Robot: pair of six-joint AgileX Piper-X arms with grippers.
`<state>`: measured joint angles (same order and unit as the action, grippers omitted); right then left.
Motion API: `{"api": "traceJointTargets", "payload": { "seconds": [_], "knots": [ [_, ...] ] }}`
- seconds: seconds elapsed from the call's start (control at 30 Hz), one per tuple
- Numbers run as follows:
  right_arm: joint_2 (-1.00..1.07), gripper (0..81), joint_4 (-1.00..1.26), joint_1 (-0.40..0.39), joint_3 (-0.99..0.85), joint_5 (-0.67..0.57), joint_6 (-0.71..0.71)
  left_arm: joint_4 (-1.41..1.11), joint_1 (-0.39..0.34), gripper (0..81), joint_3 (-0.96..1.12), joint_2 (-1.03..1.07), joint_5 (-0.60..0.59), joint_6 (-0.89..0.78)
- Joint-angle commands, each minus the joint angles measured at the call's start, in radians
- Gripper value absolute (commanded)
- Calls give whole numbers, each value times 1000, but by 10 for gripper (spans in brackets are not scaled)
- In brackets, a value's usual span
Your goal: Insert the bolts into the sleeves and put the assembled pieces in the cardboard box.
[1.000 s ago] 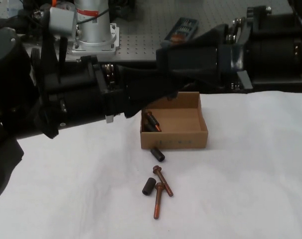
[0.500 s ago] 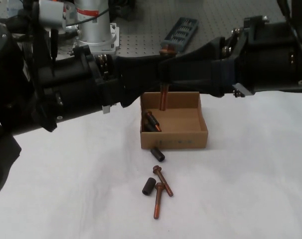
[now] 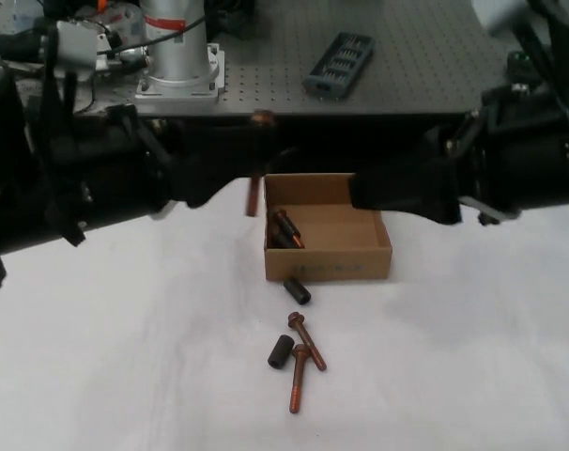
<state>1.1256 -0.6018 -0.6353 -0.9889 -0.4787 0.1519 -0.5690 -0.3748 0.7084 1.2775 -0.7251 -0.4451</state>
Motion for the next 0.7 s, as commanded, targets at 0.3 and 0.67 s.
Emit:
{"api": "traceJointTargets", "payload": {
  "seconds": [0.3, 0.67],
  "knots": [
    [-85, 188, -213, 7, 72, -3, -86, 702, 7, 6, 425, 152, 171, 308],
    [-264, 16, -245, 7, 172, 59, -86, 1117, -24, 6, 919, 495, 341, 438]
  ]
}}
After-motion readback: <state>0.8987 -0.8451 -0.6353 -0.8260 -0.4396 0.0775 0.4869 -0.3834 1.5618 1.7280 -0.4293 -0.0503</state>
